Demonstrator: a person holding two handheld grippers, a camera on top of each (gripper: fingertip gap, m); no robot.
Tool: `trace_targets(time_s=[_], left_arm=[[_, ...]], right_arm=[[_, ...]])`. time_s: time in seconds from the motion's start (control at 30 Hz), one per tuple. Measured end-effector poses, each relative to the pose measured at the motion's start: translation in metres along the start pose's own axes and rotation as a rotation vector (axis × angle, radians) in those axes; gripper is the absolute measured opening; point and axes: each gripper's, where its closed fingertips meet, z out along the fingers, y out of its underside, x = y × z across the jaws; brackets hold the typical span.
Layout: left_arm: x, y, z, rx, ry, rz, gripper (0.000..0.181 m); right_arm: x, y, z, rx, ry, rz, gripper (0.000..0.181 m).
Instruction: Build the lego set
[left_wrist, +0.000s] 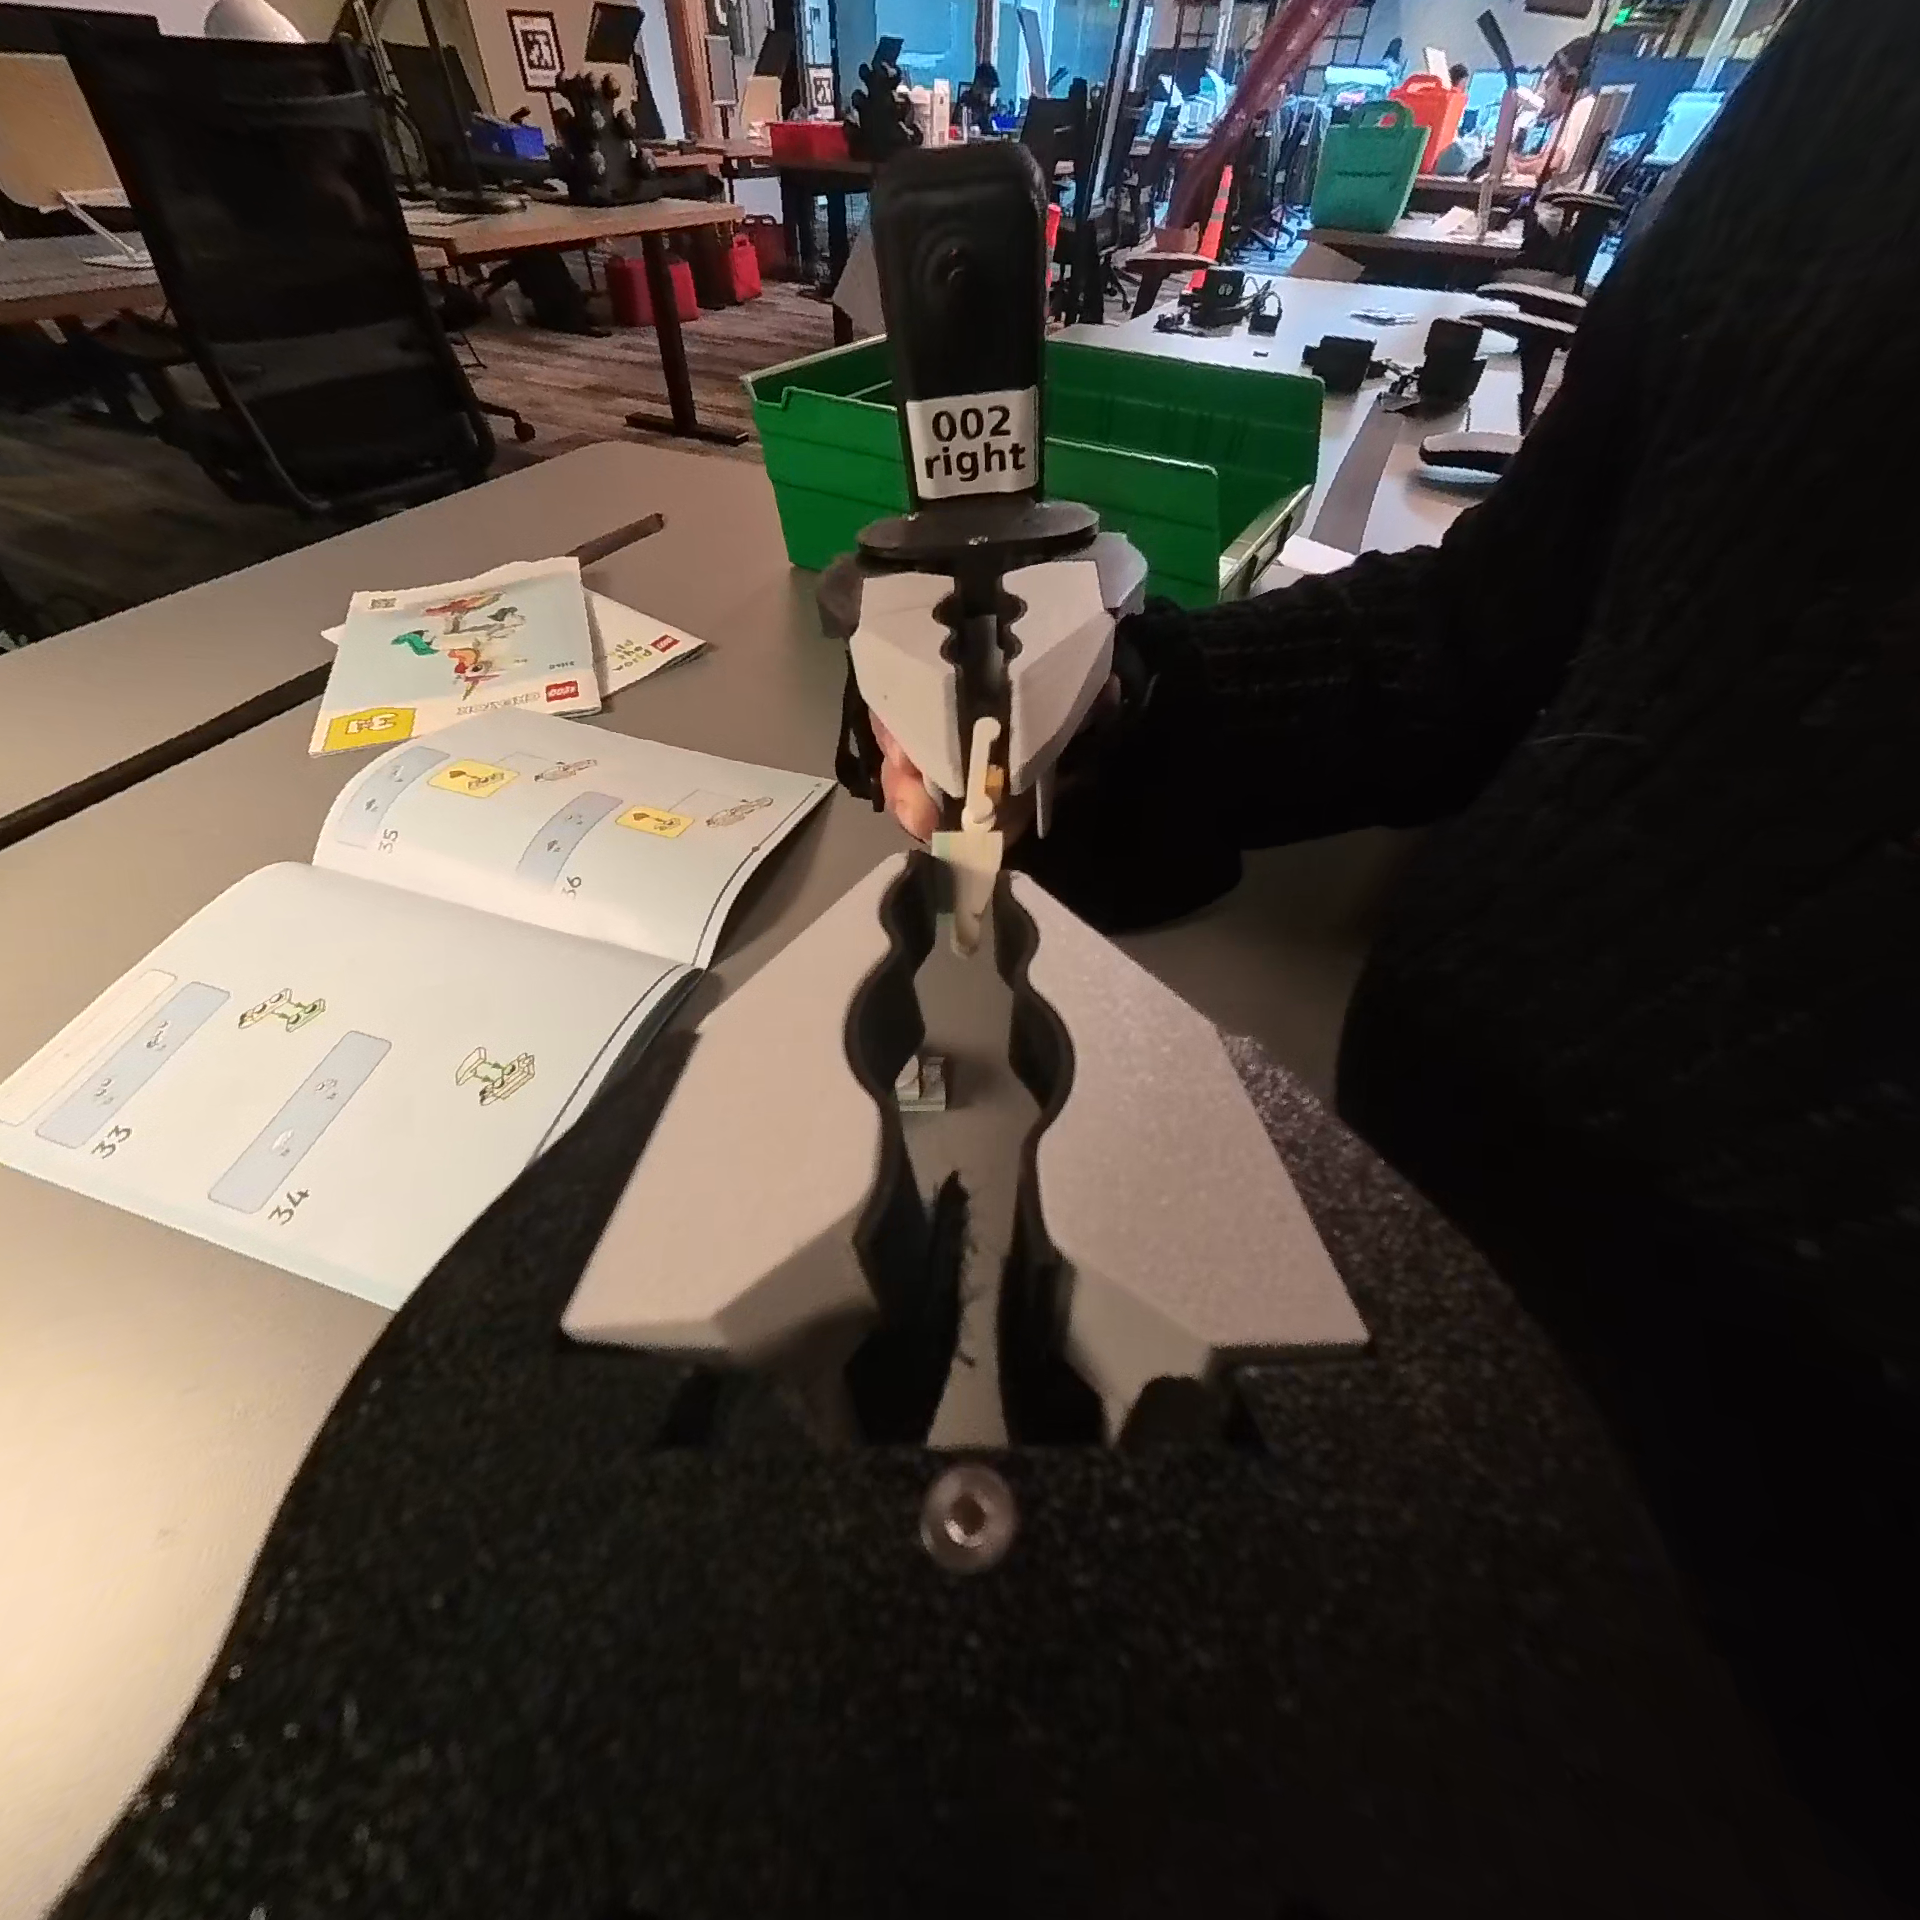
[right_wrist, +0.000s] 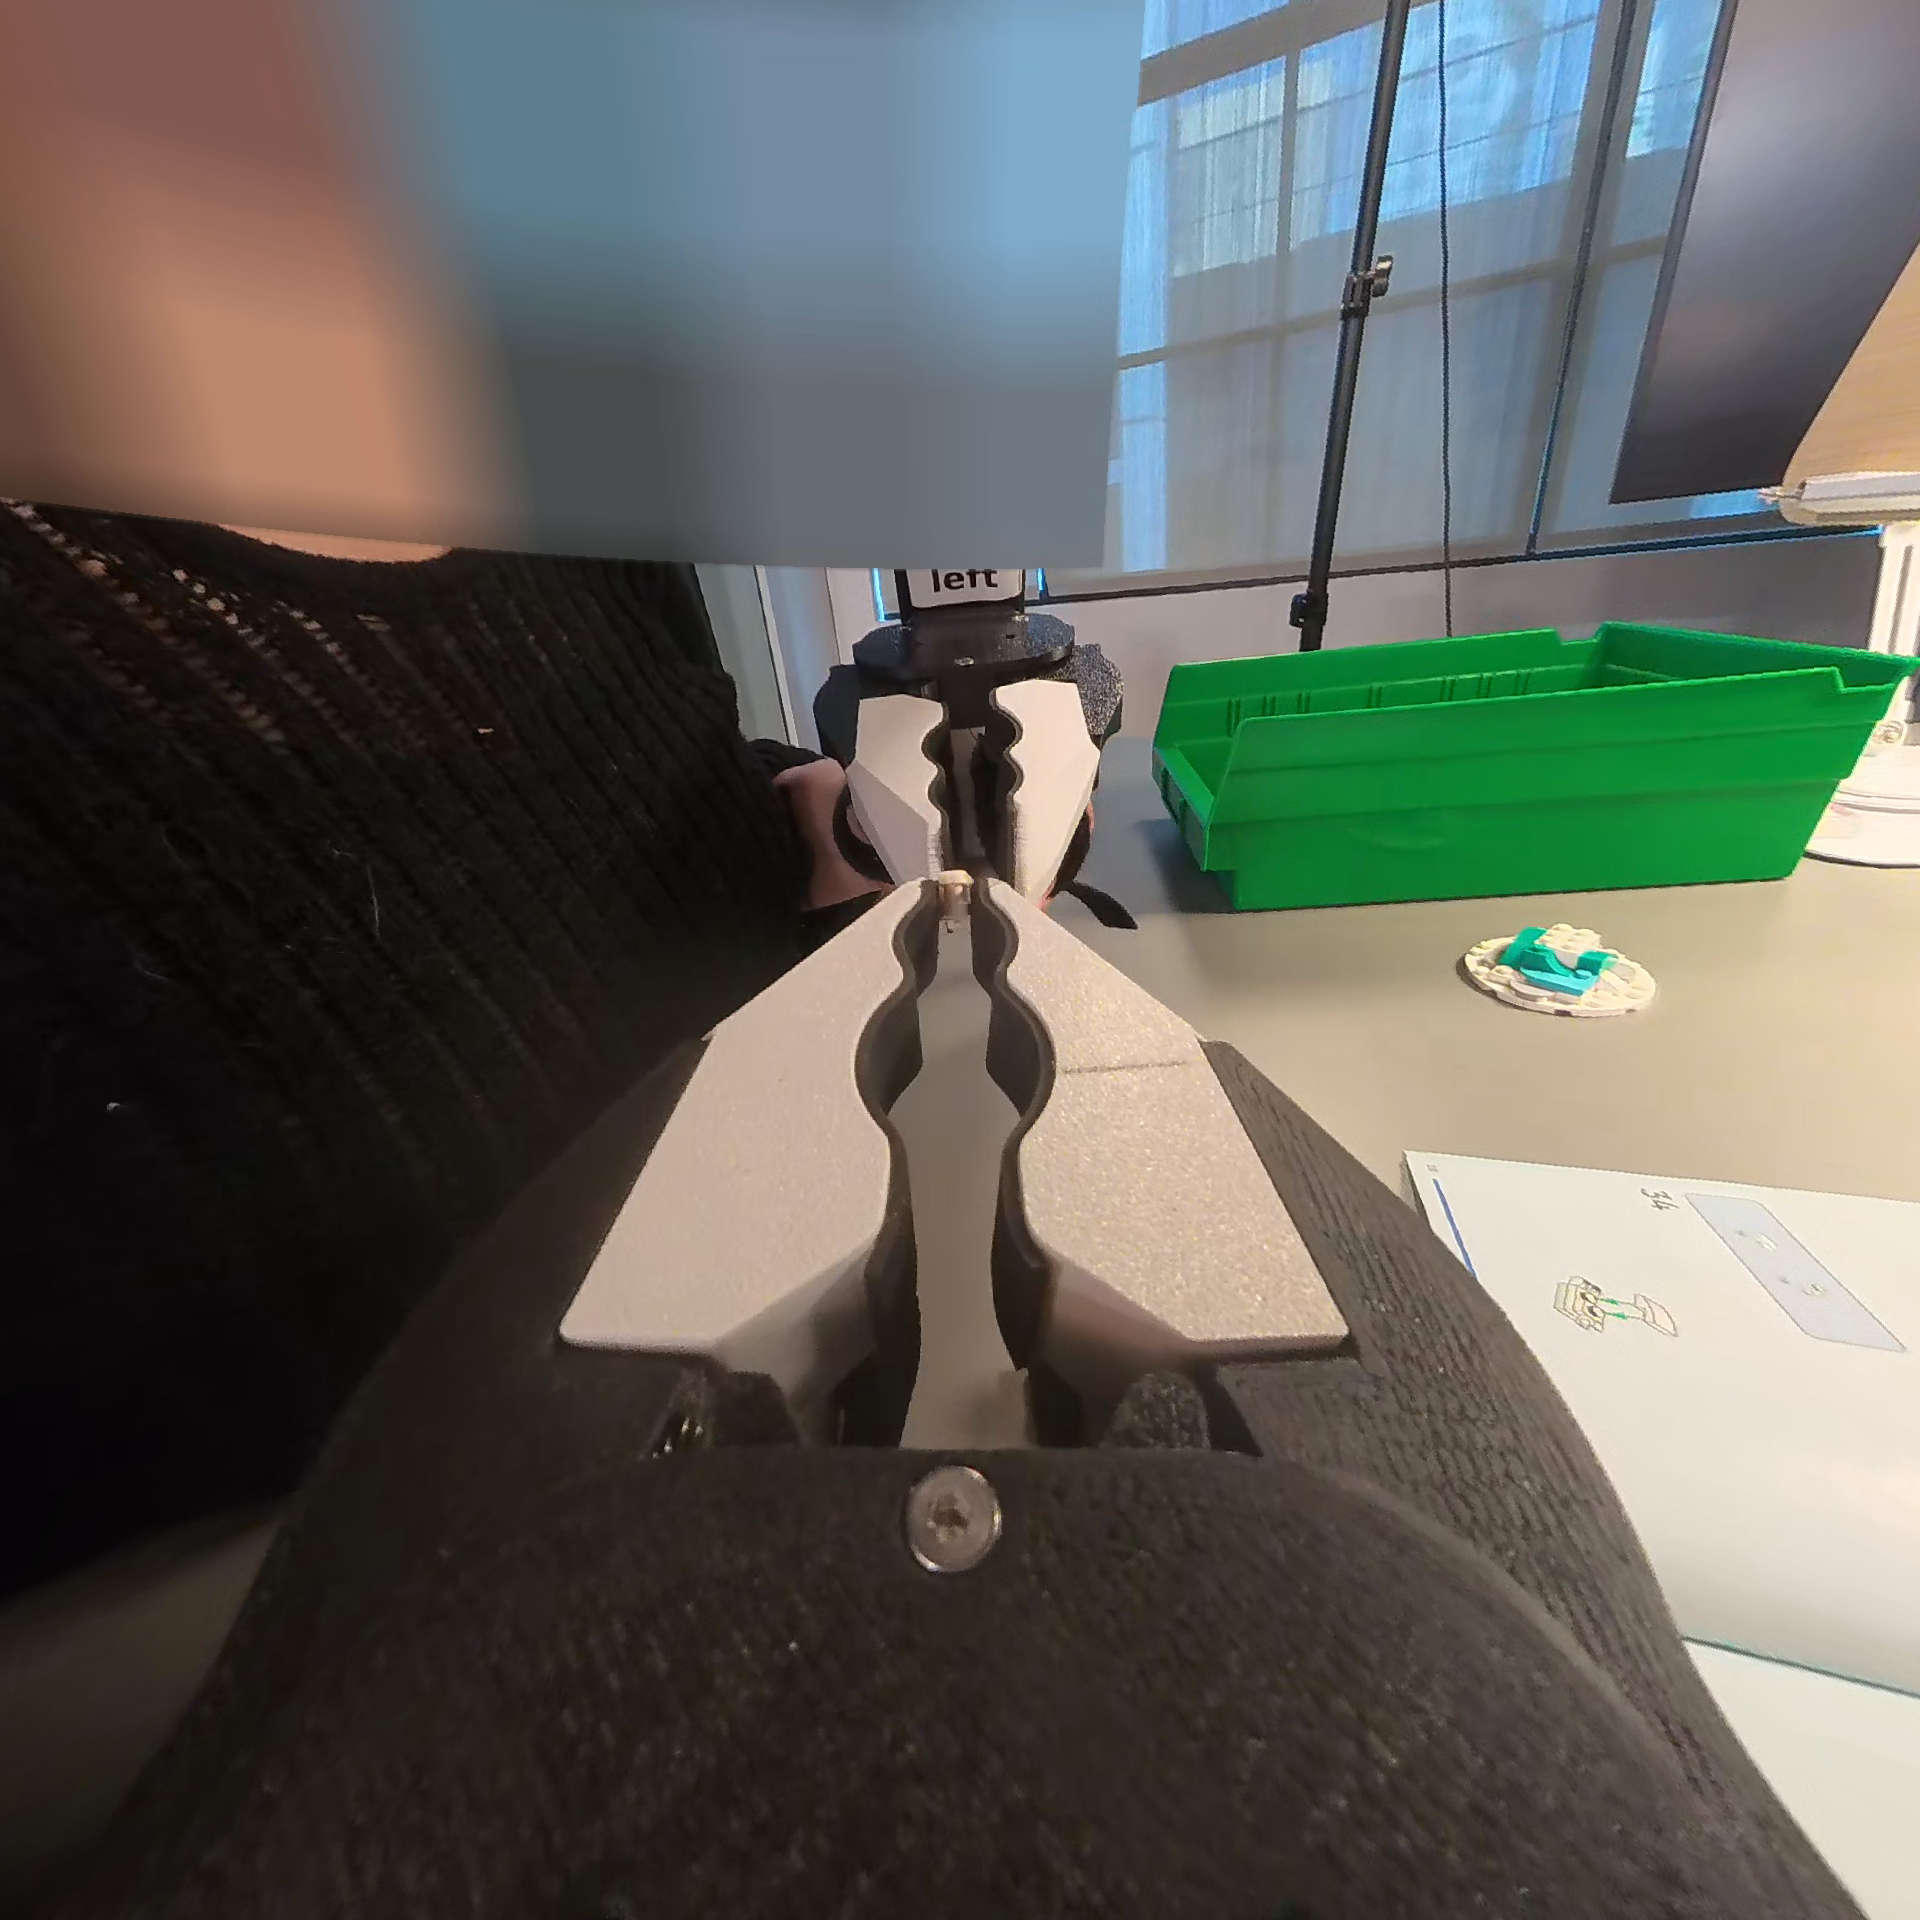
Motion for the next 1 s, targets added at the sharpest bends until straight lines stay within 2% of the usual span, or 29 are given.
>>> trace_targets(time_s=[0.53, 0.8, 0.83, 0.93, 1.0], left_arm=[[0.003, 0.004, 0.001, -0.023, -0.003, 0.026, 0.009], [-0.002, 0.01, -0.003, -0.035, -0.031, 0.05, 0.009], [-0.006, 0.011, -0.003, -0.044, -0.05, 0.057, 0.009], [-0.019, 0.016, -0.007, -0.083, -0.1, 0.052, 0.008], [-0.025, 0.019, -0.01, -0.094, -0.114, 0.041, 0.008]], right_arm=[[-0.001, 0.003, -0.003, 0.004, -0.017, 0.006, 0.004], [0.003, 0.01, 0.0, -0.005, 0.041, -0.043, 0.004], [0.006, 0.01, 0.0, -0.006, 0.066, -0.054, 0.006], [0.014, 0.011, -0.003, -0.025, 0.137, -0.112, 0.028], [0.02, 0.016, -0.004, -0.095, 0.197, -0.229, 0.033]])
